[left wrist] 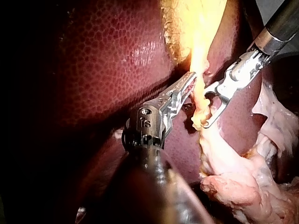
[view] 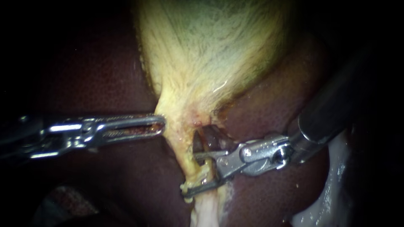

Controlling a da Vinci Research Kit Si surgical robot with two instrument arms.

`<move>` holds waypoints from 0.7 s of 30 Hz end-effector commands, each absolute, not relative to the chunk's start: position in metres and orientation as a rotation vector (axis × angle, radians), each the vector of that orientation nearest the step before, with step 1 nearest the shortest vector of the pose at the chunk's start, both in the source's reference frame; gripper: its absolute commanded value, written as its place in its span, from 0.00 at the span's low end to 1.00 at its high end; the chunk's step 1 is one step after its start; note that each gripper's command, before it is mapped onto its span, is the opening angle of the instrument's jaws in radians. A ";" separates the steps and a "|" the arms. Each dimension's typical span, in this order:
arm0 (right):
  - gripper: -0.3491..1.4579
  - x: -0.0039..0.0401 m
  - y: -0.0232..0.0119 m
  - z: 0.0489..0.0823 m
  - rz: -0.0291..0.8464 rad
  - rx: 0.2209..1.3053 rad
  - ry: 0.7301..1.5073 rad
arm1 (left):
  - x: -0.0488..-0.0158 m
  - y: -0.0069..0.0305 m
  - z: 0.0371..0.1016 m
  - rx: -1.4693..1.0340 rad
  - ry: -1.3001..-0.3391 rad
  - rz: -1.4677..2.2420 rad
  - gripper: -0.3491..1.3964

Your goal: Going back second clip left tube

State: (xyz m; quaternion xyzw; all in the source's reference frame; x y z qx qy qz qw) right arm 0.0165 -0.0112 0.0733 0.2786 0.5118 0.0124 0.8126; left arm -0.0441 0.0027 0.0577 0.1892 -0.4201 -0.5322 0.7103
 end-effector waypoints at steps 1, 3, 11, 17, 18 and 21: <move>0.52 0.0169 -0.0113 0.0735 0.028 0.594 1.091 | -0.0441 0.0027 0.0577 0.420 -0.932 -1.181 0.00; 0.52 0.0175 -0.0115 0.0737 0.029 0.591 1.091 | -0.0441 0.0027 0.0577 0.420 -0.932 -1.181 0.00; 0.52 0.0179 -0.0118 0.0734 0.027 0.592 1.091 | -0.0441 0.0026 0.0576 0.420 -0.932 -1.181 0.00; 0.52 0.0152 -0.0108 0.0723 0.038 0.583 1.092 | -0.0439 0.0025 0.0576 0.420 -0.932 -1.180 0.00; 0.52 0.0146 -0.0107 0.0721 0.041 0.580 1.092 | -0.0438 0.0025 0.0575 0.420 -0.932 -1.180 0.00; 0.52 0.0132 -0.0104 0.0717 0.045 0.574 1.092 | -0.0439 0.0025 0.0576 0.420 -0.932 -1.180 0.00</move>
